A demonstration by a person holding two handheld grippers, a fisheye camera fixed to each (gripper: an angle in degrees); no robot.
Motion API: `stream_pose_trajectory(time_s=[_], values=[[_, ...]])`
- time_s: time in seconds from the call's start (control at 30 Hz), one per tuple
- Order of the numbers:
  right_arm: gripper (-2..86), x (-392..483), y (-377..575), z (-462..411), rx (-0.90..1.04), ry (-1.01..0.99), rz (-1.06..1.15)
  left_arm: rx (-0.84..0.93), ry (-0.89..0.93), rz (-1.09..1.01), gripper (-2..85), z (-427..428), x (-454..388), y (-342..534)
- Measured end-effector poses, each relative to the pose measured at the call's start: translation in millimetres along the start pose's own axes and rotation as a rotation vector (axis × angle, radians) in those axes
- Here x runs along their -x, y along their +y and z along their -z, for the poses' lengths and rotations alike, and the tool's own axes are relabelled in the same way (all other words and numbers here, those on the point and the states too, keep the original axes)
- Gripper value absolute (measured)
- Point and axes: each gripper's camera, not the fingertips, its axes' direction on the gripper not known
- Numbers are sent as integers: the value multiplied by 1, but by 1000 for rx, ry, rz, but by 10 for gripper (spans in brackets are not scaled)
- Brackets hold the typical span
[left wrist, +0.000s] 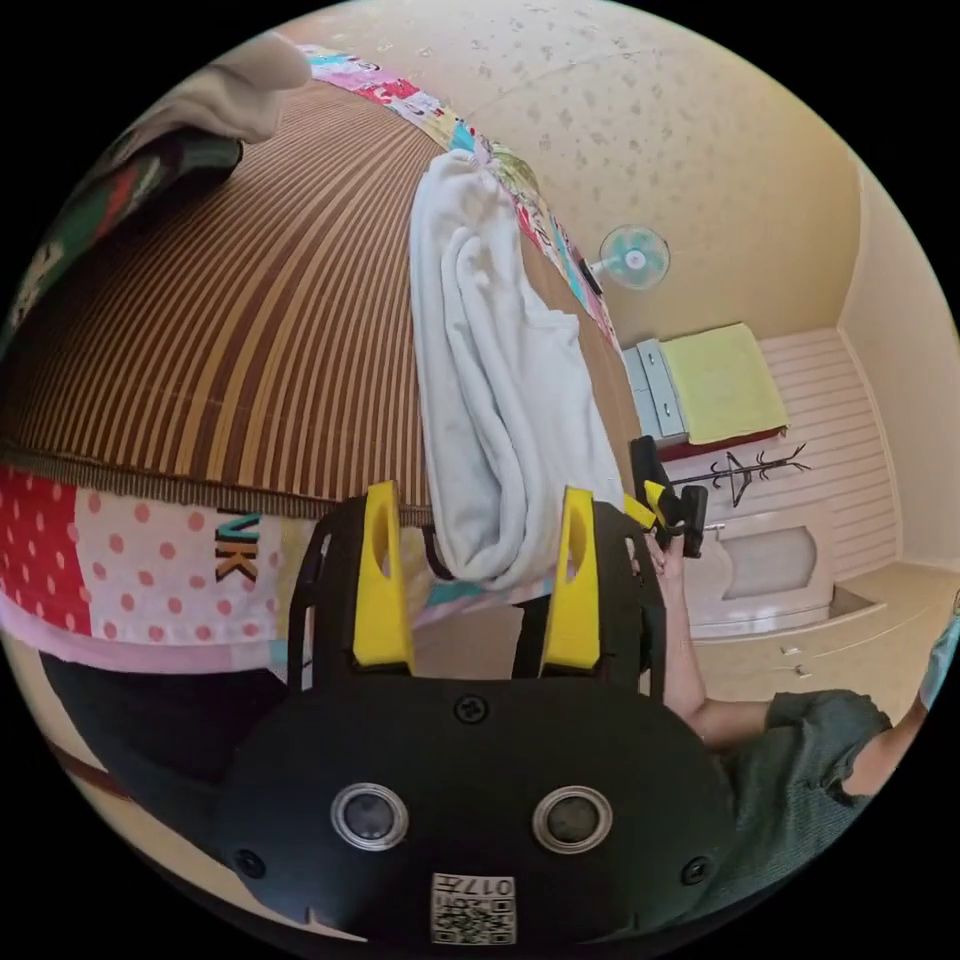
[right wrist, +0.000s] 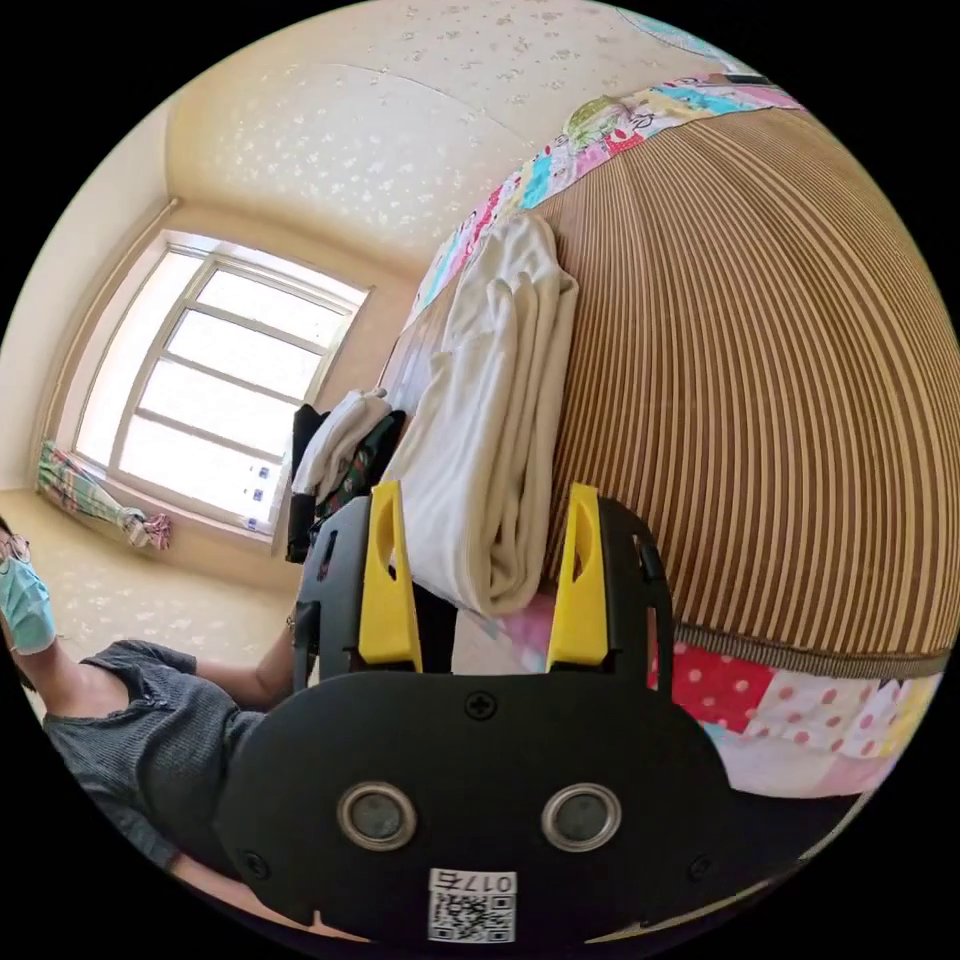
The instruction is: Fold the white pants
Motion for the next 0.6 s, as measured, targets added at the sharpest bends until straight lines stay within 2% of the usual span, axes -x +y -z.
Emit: stream_pose_trajectory(time_s=[0.1, 0.2, 0.3, 0.4, 0.47, 0.53, 0.6], values=[[199, -5, 10, -22, 48, -96, -26, 104, 76, 2, 215, -22, -8, 8], [177, 7, 15, -25, 26, -30, 12, 198, 30, 13, 198, -50, -16, 13], [146, 14, 15, -28, 27, 27, 25, 163, 18, 67, 152, -53, -5, 18], [130, 16, 12, -23, 42, 6, 21, 109, 255, 120, 128, -46, 19, 20], [128, 18, 14, -18, 39, 12, 11, 93, 394, 139, 172, -40, 29, 21], [130, 19, 17, -12, 28, 11, -16, 82, 372, 160, 195, -35, 32, 21], [145, 12, 19, -5, 2, -69, -135, 22, 332, 201, 205, -24, 34, 22]])
